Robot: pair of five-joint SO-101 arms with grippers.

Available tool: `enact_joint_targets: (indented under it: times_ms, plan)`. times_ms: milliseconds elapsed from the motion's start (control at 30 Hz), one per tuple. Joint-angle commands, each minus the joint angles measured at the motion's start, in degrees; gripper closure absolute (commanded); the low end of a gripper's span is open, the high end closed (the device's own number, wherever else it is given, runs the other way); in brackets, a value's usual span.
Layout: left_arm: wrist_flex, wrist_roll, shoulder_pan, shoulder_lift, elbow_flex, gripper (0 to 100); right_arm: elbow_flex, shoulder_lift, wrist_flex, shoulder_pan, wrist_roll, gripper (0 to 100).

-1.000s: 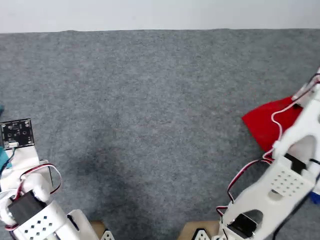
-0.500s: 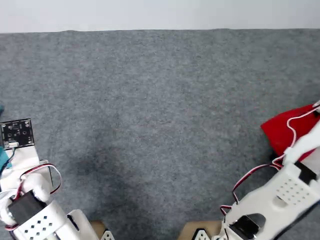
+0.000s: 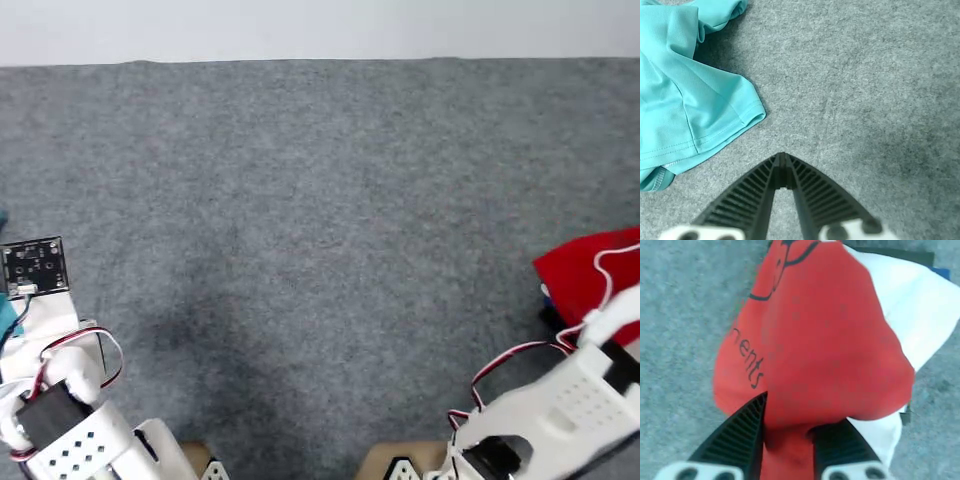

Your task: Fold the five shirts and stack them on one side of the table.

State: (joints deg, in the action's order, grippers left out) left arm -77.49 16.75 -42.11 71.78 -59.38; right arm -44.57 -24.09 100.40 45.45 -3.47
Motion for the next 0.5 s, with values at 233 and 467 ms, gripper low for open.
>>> enact_joint_targets:
  times_ms: [233, 467]
  plan:
    - [1.1, 0.4, 0.1, 0.3, 0.6, 100, -0.6, -3.5, -0.7, 6.3, 5.2, 98.9]
    - [1.1, 0.4, 0.1, 0.3, 0.5, 100, -0.6, -6.0, -6.9, 9.0, 9.1, 98.9]
